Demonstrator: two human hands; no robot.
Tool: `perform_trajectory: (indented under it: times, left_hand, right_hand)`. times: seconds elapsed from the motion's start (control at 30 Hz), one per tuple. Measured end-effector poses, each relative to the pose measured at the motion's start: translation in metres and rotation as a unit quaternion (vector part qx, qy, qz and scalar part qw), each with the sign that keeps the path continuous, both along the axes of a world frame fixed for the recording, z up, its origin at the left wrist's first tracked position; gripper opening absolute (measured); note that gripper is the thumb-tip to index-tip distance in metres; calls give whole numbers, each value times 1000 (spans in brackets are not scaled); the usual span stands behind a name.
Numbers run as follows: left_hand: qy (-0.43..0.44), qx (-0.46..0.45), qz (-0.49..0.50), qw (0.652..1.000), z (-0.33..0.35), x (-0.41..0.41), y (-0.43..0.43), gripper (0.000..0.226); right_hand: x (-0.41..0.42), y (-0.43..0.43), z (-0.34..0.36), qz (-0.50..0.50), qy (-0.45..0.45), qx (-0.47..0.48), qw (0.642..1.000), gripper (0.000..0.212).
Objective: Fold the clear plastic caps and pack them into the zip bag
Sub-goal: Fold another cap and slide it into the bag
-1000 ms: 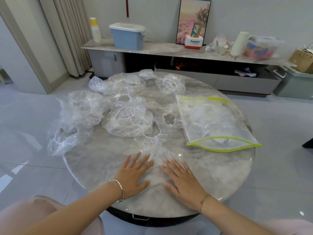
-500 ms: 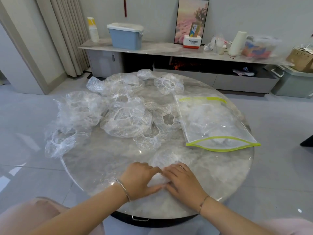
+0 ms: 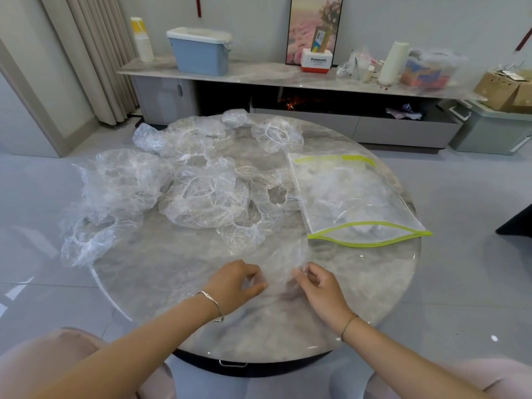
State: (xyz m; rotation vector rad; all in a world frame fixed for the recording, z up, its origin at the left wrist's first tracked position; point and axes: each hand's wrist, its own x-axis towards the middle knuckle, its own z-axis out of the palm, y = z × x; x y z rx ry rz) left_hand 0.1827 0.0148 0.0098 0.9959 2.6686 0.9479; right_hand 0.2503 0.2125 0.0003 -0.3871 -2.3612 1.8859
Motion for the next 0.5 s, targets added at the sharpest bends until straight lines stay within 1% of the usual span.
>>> perform_trajectory:
  times: [0.07,0.13,0.2,0.23,0.3,0.33,0.37,0.4,0.47,0.5]
  left_hand:
    - [-85,15,26,996,2,2,3,16]
    - [-126,23,57,990,-1,2,4,17]
    - [-144,16,76,987,-3,1,5,17]
    - [-139,5,78,987,-4,2,5,18]
    - [-120,-22,86,989,-6,2,5,19]
    - [-93,-29,92,991,-5,3,5,23]
    - [-36,-25,94,995,-3,4,5,29]
    - [45,-13,84,995,-1,4,6,33]
    - [200,11,11,980,4,5,8,33]
    - [240,12,-36,970,6,6,8,33]
  right_hand:
    - [-3,3,-1,-19,-7,14,1000,32]
    - [-5,5,-4,-28,-25,62,997,30]
    - [-7,6,-6,-32,-37,104,993,21]
    - [-7,7,-6,-34,-36,123,991,20]
    - [-6,6,-5,-41,-10,191,981,25]
    - [-5,6,-3,-44,28,234,971,27]
    - [-4,6,0,-36,81,274,958,27]
    - [-3,6,5,-14,138,313,940,24]
    - [-1,5,10,55,208,391,895,20]
    - [0,4,9,87,224,428,872,22]
